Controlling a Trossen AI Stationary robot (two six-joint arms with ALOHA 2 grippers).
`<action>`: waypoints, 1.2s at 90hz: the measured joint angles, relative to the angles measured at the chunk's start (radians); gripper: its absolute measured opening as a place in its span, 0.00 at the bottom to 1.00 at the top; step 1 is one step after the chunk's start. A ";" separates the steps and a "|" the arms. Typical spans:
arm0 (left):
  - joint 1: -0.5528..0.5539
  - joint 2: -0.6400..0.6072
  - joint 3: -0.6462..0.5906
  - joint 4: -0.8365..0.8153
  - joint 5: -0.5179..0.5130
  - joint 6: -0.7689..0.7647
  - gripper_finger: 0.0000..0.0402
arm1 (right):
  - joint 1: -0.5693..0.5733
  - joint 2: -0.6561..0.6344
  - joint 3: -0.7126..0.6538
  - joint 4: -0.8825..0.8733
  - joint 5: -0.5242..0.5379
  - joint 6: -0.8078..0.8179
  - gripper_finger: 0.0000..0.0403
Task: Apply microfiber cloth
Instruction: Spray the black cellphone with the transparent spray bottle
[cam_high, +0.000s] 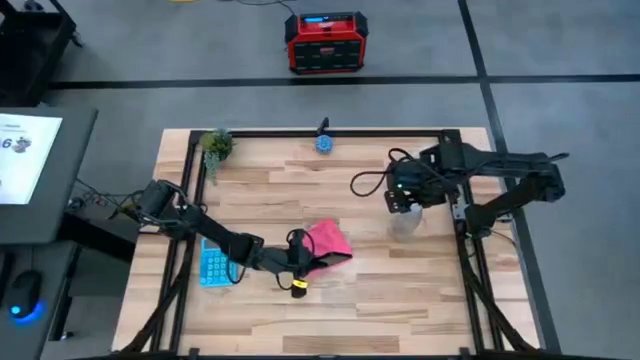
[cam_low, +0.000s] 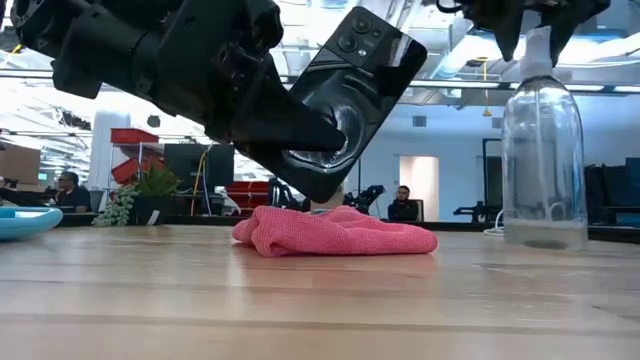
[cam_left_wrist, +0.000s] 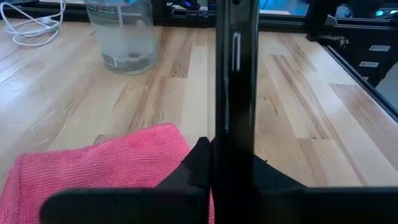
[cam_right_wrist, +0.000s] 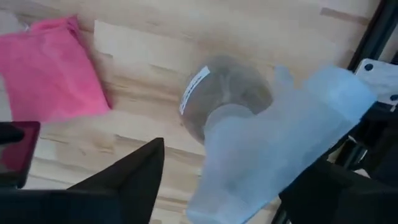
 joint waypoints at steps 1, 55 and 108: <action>0.000 0.000 0.000 0.000 0.000 0.000 0.02 | 0.000 0.000 0.000 0.000 0.000 -0.003 0.58; 0.000 0.005 0.000 0.004 -0.018 -0.014 0.02 | 0.351 -0.003 0.081 0.003 -0.011 0.163 0.20; 0.001 0.006 0.000 0.068 -0.311 -0.026 0.02 | 0.695 0.355 0.361 0.000 0.166 0.351 0.20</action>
